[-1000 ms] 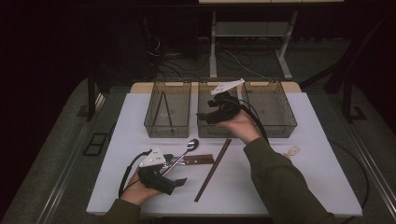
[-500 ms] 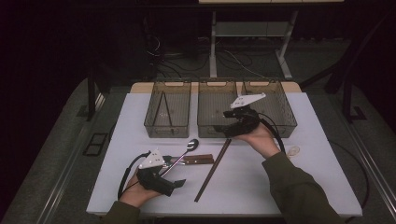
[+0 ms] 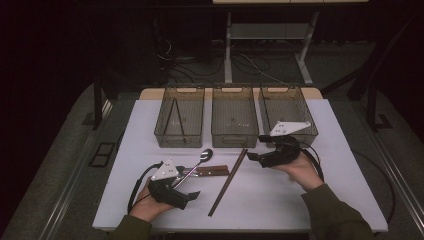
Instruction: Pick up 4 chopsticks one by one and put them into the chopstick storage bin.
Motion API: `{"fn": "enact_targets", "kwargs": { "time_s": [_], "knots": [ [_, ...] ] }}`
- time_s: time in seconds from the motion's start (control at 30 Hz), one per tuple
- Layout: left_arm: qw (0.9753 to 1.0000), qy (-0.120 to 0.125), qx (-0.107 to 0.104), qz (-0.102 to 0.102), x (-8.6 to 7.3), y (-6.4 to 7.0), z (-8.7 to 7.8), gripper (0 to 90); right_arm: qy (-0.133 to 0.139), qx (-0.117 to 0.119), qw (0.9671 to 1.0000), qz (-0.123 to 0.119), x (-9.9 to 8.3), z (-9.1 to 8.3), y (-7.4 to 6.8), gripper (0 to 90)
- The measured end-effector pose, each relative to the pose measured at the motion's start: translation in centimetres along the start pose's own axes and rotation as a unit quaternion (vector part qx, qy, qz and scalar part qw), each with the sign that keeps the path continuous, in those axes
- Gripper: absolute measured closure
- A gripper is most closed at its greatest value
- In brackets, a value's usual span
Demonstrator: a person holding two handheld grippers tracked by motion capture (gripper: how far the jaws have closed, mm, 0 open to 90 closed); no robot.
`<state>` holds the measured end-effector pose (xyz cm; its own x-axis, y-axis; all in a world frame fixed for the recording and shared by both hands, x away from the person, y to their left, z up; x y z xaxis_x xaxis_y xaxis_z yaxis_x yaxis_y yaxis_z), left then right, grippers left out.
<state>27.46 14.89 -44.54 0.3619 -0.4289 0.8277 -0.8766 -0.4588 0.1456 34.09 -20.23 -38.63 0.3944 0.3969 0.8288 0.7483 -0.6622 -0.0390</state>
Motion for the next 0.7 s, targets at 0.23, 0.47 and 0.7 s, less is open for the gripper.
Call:
{"fn": "enact_targets", "kwargs": {
  "time_s": [0.23,0.47,0.7],
  "knots": [
    [1.0000,-0.005,0.005,-0.002,0.0,0.0,0.0,0.0,-0.001,-0.014,0.9999,0.003,-2.5,-2.1,0.5,13.0],
    [1.0000,-0.002,0.006,-0.001,0.3,0.1,0.0,0.0,0.010,-0.033,0.9993,0.017,-5.0,-4.1,1.3,10.9],
    [0.9999,0.004,0.009,-0.004,0.4,0.1,-0.1,0.0,0.031,-0.056,0.9976,0.027,-7.5,-5.6,0.9,10.9]
  ]
}}
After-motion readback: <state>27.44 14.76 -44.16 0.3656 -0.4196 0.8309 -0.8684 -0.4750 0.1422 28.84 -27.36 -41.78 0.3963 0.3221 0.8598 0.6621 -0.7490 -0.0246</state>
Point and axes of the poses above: each handheld gripper's, and its own axes: z roughly forward along the jaws, x roughly out of its top, y roughly to its right, the point moved 1 cm from there along z, roughly forward along the jaws, and after that the axes turned 6 degrees about -x, right-handed, at the moved point
